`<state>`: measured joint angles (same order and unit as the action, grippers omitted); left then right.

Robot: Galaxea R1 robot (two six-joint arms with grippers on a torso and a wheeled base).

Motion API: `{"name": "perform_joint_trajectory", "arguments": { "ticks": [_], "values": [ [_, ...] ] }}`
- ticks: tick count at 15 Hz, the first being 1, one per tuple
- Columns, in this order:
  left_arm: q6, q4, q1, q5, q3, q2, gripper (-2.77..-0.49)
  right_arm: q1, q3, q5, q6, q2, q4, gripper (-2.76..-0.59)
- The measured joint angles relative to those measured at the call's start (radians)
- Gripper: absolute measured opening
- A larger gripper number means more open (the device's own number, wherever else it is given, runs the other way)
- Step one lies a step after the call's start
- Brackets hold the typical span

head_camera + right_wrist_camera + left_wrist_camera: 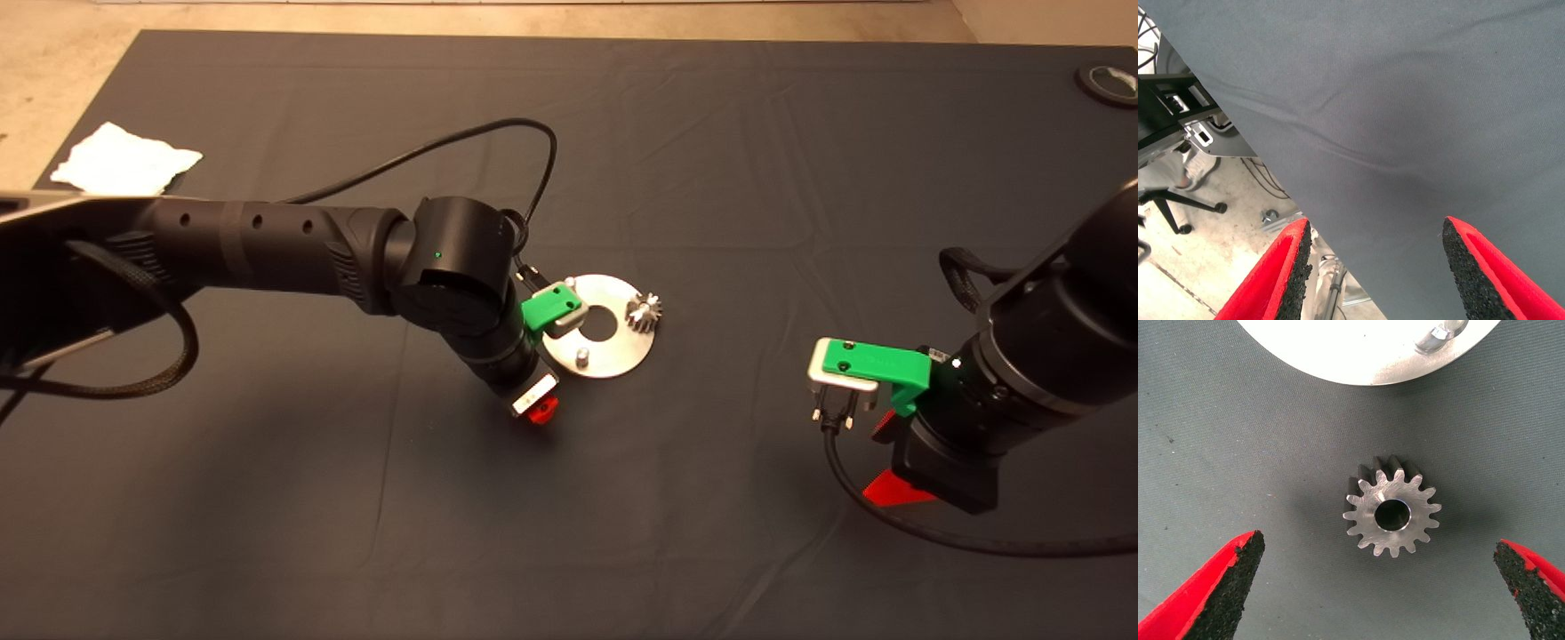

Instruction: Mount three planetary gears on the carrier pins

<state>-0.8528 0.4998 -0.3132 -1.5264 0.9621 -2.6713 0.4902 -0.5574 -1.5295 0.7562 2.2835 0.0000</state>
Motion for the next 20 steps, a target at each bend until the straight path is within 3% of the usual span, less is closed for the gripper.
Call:
{"name": "perform_joint_trajectory", "arguments": {
  "ticks": [6, 11, 20],
  "values": [
    [-0.015, 0.006, 0.028, 0.001, 0.000, -0.003, -0.75, 0.000, 0.000, -0.001, 0.000, 0.002, 0.000, -1.92],
    [-0.021, 0.031, 0.029, 0.000, 0.020, -0.020, -0.75, 0.000, 0.000, -0.001, 0.000, 0.008, 0.000, -1.92],
    [-0.021, 0.044, 0.037, 0.001, 0.045, -0.038, -0.63, 0.000, -0.001, 0.000, 0.000, 0.019, 0.000, -1.92]
  ]
}}
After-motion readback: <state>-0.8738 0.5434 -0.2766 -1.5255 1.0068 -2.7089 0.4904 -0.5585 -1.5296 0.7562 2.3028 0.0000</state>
